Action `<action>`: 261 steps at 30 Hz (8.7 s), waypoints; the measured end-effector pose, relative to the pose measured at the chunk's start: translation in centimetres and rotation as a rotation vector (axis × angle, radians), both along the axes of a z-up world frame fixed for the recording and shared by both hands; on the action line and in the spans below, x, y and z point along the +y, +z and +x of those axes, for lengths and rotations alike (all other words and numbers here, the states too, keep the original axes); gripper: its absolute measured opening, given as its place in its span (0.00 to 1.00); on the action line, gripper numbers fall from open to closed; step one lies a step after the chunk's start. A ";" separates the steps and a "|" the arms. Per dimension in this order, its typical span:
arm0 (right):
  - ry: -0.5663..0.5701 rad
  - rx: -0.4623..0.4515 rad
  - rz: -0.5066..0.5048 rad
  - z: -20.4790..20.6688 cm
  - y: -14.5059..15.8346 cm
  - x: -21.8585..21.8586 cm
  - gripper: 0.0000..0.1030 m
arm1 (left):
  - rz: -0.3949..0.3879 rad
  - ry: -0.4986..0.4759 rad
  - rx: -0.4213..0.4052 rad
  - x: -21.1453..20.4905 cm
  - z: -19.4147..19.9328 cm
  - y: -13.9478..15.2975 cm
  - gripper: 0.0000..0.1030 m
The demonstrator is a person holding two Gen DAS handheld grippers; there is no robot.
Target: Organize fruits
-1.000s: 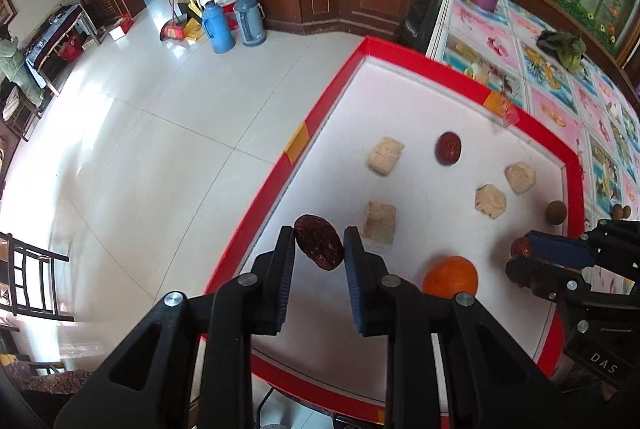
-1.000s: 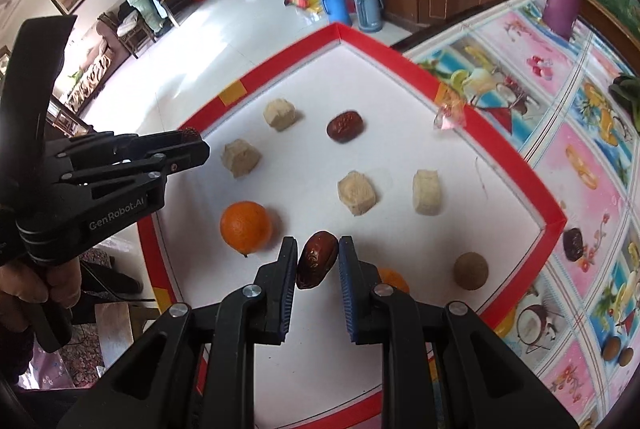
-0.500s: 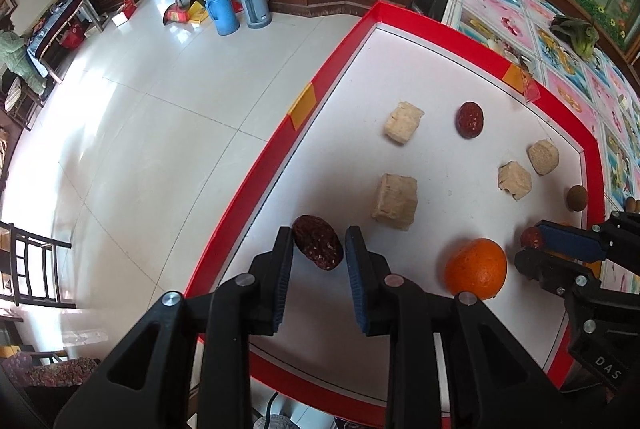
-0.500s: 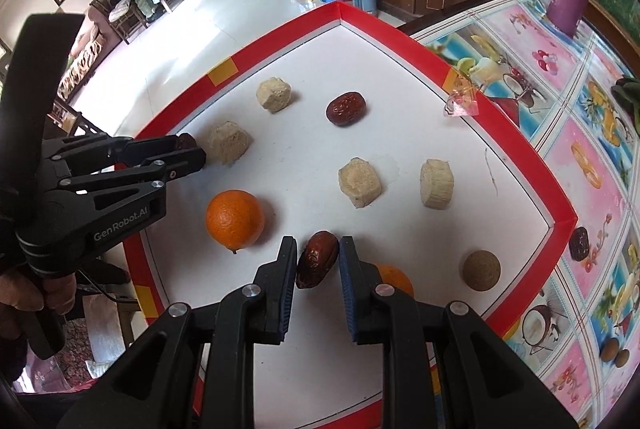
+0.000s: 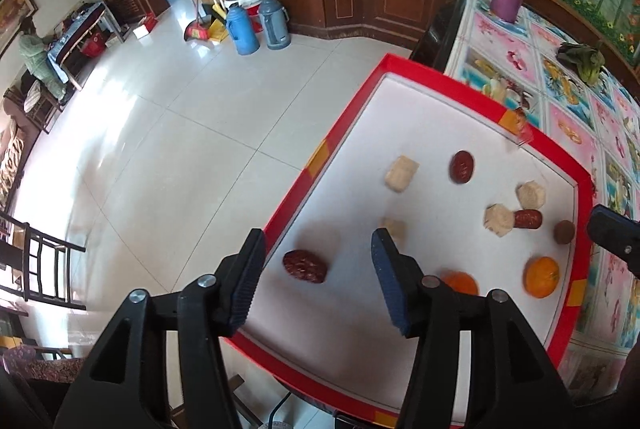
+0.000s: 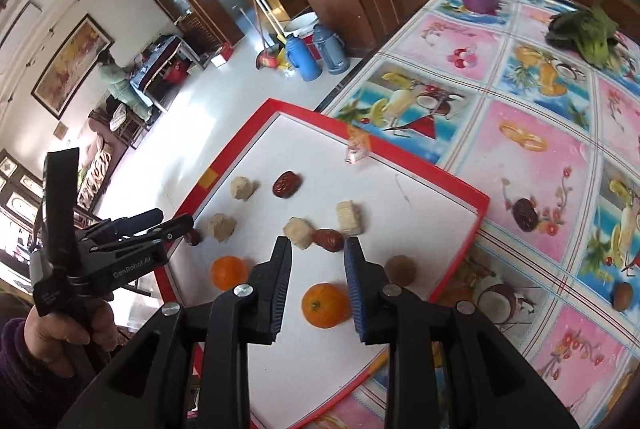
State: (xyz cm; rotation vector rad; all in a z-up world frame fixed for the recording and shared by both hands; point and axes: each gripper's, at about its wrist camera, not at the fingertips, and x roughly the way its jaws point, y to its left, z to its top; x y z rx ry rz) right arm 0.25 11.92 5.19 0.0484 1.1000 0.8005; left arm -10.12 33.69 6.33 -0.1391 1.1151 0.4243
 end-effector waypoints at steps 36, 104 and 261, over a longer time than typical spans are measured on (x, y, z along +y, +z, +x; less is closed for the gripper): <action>-0.648 0.081 -0.063 -0.3 -3.5 -29.8 0.26 | -0.101 -0.609 0.043 -25.9 6.4 0.6 0.55; -0.550 0.059 -0.232 2.1 -4.7 -30.0 0.20 | -0.103 -0.735 0.001 -36.2 12.9 -3.0 0.26; 0.203 -0.625 -0.002 -9.6 12.1 -4.6 0.60 | 0.237 0.141 -0.284 -12.0 -6.5 17.1 0.98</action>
